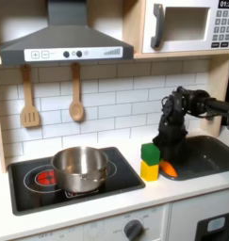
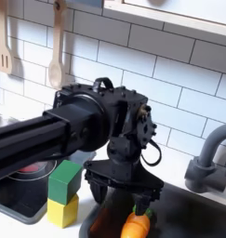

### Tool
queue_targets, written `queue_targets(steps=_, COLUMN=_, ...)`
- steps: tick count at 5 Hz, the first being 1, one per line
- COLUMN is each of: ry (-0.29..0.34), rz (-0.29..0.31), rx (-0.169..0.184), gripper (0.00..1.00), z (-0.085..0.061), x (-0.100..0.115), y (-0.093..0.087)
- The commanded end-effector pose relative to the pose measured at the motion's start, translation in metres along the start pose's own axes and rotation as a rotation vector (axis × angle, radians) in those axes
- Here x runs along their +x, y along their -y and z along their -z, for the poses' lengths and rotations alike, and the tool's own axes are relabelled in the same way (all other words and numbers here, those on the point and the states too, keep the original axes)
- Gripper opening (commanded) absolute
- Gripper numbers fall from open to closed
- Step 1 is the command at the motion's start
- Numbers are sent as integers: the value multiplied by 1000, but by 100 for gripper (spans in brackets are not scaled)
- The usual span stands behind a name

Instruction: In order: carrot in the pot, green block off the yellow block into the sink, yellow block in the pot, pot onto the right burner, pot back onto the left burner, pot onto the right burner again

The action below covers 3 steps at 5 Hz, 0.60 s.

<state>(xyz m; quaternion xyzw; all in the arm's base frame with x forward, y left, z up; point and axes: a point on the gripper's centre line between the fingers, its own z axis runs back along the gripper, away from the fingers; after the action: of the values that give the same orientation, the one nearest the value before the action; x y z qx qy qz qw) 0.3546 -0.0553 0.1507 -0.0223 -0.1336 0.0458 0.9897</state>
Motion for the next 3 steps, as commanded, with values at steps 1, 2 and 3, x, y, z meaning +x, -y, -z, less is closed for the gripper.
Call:
queue_targets(steps=1, ry=-8, rz=7, rx=-13, gripper=100, z=5, x=-4, y=7)
queue_targets(steps=2, ry=7, rz=4, rx=-9, gripper=100, z=4, x=-1, y=7)
queue_targets(steps=3, ry=-2, rz=-5, rx=-13, gripper=100, z=11, x=0, y=12)
